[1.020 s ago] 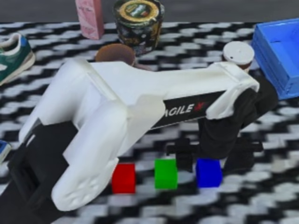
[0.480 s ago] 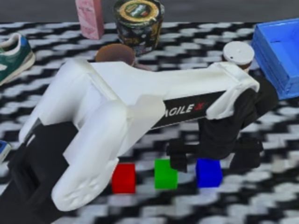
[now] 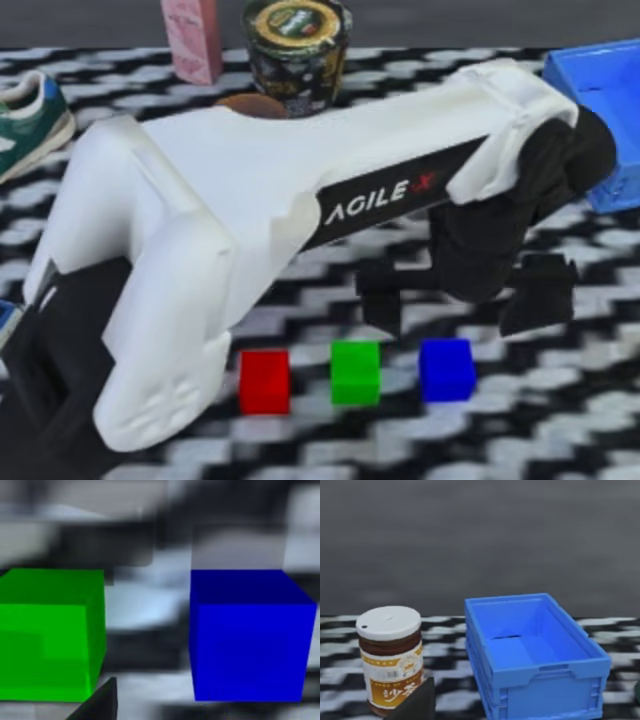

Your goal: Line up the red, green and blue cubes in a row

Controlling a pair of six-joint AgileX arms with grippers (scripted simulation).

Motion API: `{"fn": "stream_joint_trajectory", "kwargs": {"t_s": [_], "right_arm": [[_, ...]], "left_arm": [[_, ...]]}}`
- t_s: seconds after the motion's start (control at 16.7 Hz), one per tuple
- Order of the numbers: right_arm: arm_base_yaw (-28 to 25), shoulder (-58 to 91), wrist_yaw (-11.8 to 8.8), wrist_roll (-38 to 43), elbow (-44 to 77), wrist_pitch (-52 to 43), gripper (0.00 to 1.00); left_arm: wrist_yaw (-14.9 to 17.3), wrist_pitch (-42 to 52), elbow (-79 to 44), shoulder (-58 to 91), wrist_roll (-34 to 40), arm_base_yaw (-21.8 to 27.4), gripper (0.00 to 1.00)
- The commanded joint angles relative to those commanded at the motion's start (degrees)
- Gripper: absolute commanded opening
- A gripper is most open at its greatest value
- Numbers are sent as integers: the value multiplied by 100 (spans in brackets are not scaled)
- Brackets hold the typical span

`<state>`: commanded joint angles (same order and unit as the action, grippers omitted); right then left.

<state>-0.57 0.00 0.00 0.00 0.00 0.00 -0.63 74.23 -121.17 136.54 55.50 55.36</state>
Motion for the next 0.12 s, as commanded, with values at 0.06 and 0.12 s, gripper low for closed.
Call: {"fn": "stream_joint_trajectory", "kwargs": {"t_s": [0.06, 0.12], "right_arm": [[0, 0, 0, 0, 0, 0, 100], [0, 0, 0, 0, 0, 0, 100]], "left_arm": [[1, 107, -97, -34, 0, -13, 100], [1, 152, -141, -53, -1, -21, 100]]}}
